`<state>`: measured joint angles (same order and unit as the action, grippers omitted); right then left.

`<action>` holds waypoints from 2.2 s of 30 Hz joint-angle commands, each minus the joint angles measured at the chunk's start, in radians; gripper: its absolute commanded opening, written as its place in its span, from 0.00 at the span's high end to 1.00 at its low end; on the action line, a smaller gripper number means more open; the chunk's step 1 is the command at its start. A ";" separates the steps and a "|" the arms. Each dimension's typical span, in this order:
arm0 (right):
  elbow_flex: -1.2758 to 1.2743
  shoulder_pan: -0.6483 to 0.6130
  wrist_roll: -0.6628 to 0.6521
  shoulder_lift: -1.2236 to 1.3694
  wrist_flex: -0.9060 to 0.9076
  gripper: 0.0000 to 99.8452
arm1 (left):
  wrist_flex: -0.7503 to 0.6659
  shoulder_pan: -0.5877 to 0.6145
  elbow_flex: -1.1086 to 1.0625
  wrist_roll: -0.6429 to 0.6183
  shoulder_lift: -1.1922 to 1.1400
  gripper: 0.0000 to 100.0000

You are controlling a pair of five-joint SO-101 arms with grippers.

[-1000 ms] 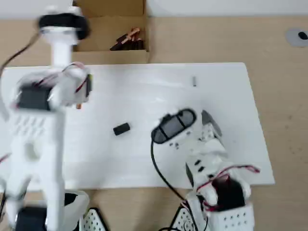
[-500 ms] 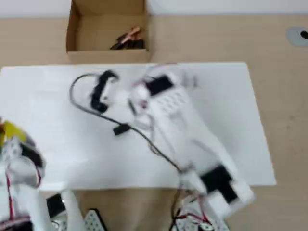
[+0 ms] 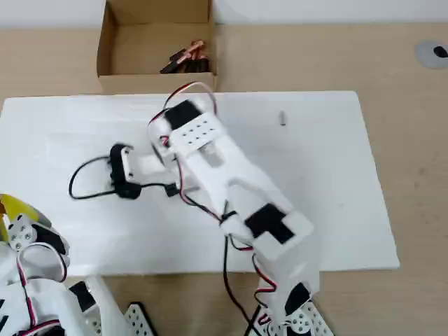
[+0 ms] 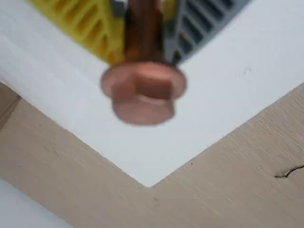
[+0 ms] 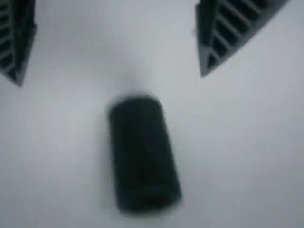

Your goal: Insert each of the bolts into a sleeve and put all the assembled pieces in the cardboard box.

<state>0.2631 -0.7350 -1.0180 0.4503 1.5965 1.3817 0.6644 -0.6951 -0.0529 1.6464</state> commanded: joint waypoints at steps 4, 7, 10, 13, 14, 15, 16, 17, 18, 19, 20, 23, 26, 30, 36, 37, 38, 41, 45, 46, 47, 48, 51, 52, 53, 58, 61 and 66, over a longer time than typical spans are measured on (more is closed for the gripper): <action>0.050 -0.025 -0.008 0.054 -0.057 0.72 | -0.029 0.035 0.008 0.012 0.002 0.99; 0.050 -0.024 -0.009 0.077 -0.068 0.72 | -0.029 0.069 0.008 0.012 0.002 0.99; 0.050 -0.021 -0.011 0.105 -0.095 0.72 | -0.029 0.086 0.006 0.012 0.002 0.99; 0.050 -0.021 -0.011 0.131 -0.112 0.72 | -0.029 0.086 0.008 0.012 0.002 0.99; 0.050 -0.021 -0.008 0.139 -0.120 0.72 | -0.029 0.086 0.008 0.012 0.002 0.99; 0.050 -0.021 -0.008 0.148 -0.121 0.72 | -0.029 0.086 0.008 0.012 0.002 0.99; 0.050 -0.021 -0.008 0.157 -0.123 0.72 | -0.029 0.086 0.008 0.012 0.002 0.99; 0.050 -0.021 -0.006 0.165 -0.129 0.72 | -0.029 0.084 0.008 0.012 0.002 0.99; 0.050 -0.021 -0.006 0.174 -0.133 0.72 | -0.029 0.084 0.008 0.012 0.002 0.99; 0.050 -0.021 -0.006 0.183 -0.133 0.72 | -0.029 0.084 0.008 0.012 0.002 0.99; 0.050 -0.021 -0.006 0.193 -0.133 0.72 | -0.029 0.084 0.008 0.012 0.002 0.99; 0.050 -0.021 -0.006 0.211 -0.133 0.72 | -0.029 0.080 0.008 0.012 0.002 0.99; 0.050 -0.021 -0.005 0.220 -0.129 0.72 | -0.029 0.080 0.008 0.012 0.002 0.99; 0.044 -0.025 0.031 0.220 -0.133 0.73 | -0.029 0.078 0.008 0.012 0.002 0.99; 0.048 -0.027 0.069 0.239 -0.130 0.90 | -0.029 0.078 0.008 0.012 0.002 0.99; 0.048 -0.027 0.075 0.239 -0.129 0.94 | -0.029 0.078 0.008 0.012 0.002 0.99; 0.048 -0.027 0.083 0.240 -0.129 0.97 | -0.029 0.078 0.008 0.012 0.002 0.99; 0.048 -0.027 0.104 0.240 -0.130 0.99 | -0.029 0.078 0.008 0.012 0.002 0.99; 0.050 -0.025 0.109 0.239 -0.130 0.99 | -0.029 0.078 0.008 0.012 0.002 0.99; 0.051 -0.024 0.109 0.236 -0.130 0.99 | -0.029 0.078 0.008 0.012 0.002 0.99; 0.062 -0.021 0.110 0.234 -0.127 0.99 | -0.029 0.078 0.008 0.012 0.002 0.99; 0.084 -0.018 0.121 0.234 -0.120 0.99 | -0.029 0.078 0.008 0.012 0.002 0.99; 0.226 0.012 0.204 0.234 -0.061 0.99 | -0.029 0.078 0.008 0.031 0.002 0.99; 0.294 0.025 0.236 0.234 -0.035 0.99 | -0.029 0.077 0.008 0.037 0.002 0.99; 0.369 0.039 0.267 0.234 -0.003 0.99 | -0.029 0.075 0.008 0.037 0.001 0.99; 0.842 0.087 0.460 0.234 0.193 0.99 | -0.031 -0.054 0.000 0.035 -0.007 0.99; 1.024 0.143 0.618 0.214 0.195 0.99 | -0.061 -0.118 -0.002 0.031 -0.007 0.99; 1.072 0.186 0.793 0.019 0.193 0.99 | -0.112 -0.164 -0.005 0.031 -0.008 0.99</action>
<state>1.2666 -0.5754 -0.3245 0.6375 1.7745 1.3126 0.5355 -0.6997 -0.0253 1.6464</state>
